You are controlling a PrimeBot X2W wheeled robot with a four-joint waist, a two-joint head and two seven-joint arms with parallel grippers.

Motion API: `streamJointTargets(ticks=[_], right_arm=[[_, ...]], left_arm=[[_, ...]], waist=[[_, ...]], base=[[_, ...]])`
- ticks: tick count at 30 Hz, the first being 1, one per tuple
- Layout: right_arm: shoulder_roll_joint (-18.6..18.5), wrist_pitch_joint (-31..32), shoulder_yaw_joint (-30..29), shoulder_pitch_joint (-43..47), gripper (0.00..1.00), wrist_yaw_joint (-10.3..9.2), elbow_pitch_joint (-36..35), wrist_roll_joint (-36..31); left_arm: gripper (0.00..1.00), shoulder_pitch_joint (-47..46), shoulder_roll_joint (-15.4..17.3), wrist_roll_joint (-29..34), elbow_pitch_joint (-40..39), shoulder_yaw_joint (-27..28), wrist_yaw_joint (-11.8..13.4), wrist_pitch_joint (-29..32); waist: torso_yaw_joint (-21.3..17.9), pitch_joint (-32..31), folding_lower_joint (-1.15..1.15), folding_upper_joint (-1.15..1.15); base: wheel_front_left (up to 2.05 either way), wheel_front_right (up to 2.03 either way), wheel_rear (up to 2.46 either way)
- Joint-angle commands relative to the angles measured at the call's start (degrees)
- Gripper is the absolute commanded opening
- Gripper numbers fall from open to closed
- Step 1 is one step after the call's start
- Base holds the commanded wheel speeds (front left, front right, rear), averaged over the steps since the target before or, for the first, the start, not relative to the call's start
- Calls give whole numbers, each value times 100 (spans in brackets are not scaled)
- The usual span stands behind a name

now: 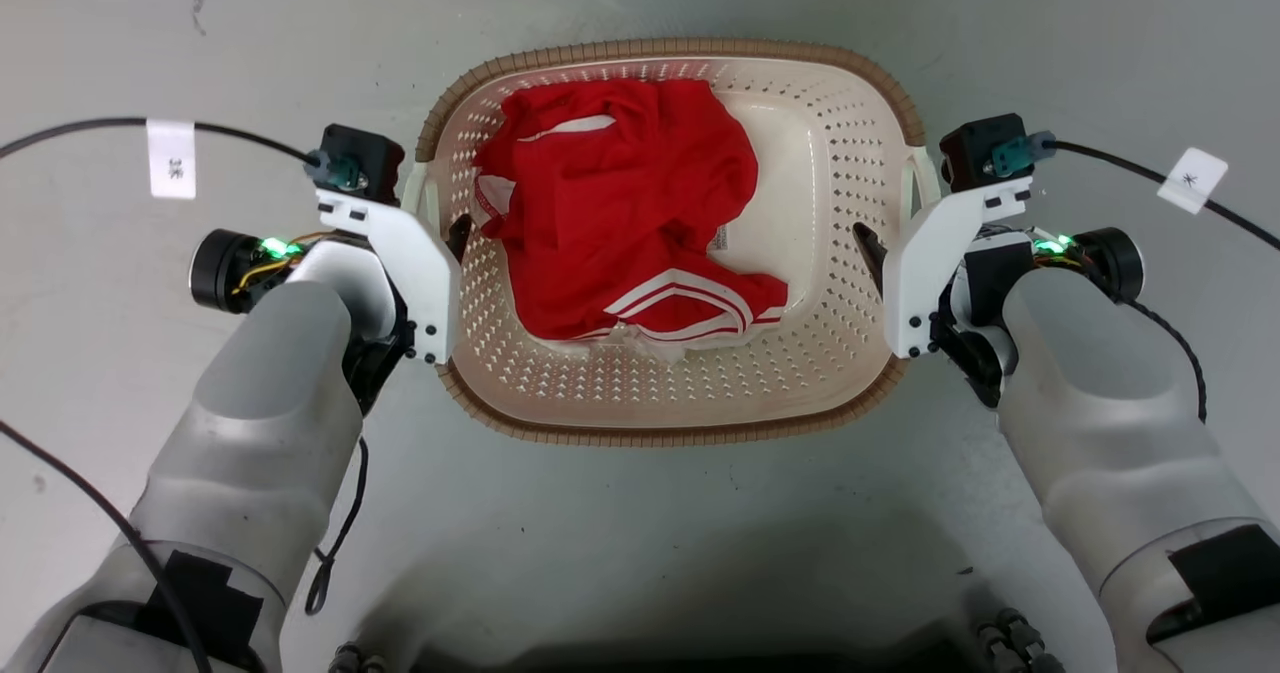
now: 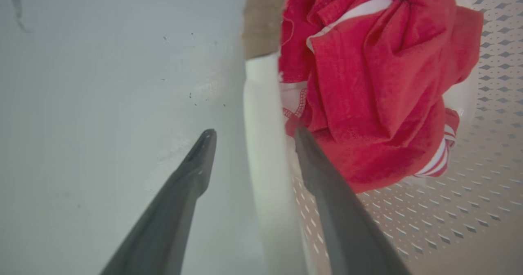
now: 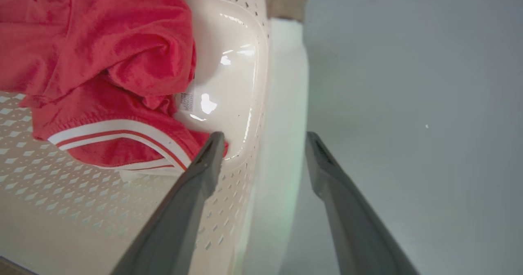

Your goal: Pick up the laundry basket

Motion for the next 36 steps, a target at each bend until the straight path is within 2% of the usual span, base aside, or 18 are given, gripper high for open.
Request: streamJointTargets(ticks=[1, 10, 19, 20, 21, 22, 32, 36], right_arm=[[-2, 86, 40, -178, 100, -4, 139, -47], [-3, 119, 140, -407, 100, -4, 368, 28], [-3, 10, 179, -478, 100, -4, 476, 84], [-3, -12, 186, -478, 62, -4, 501, 86], [-3, -19, 187, -480, 0, -4, 508, 99], [-2, -1, 208, -473, 0, -4, 516, 106], [-31, -53, 248, -543, 0, -3, 589, 63], [-34, 276, 183, -436, 0, -3, 661, 2]], left_arm=[[100, -109, 84, -183, -47, -191, 8, 184], [100, -339, 321, -834, -146, -965, 9, 321], [100, -483, 316, -1229, -86, -1440, 8, 254], [100, -497, 286, -1366, -101, -1530, 8, 255], [50, -497, 273, -1448, -123, -1573, 8, 281], [0, -495, 271, -1533, -149, -1618, 8, 305], [0, -537, 411, -2003, -142, -2012, 7, 351], [0, -410, 464, -2318, -152, -2286, 7, 456]], waist=[[24, 70, -1, 0], [98, 207, -1, 0], [121, 255, -1, 0], [123, 256, -1, 0], [126, 256, -1, 0], [132, 254, -1, 0], [142, 189, -1, 0], [128, -127, -1, 0]], base=[[0, 0, 0], [0, 0, 0], [0, 0, 0], [0, 0, 0], [0, 0, 0], [0, 0, 0], [0, 0, 0], [0, 0, 0]])
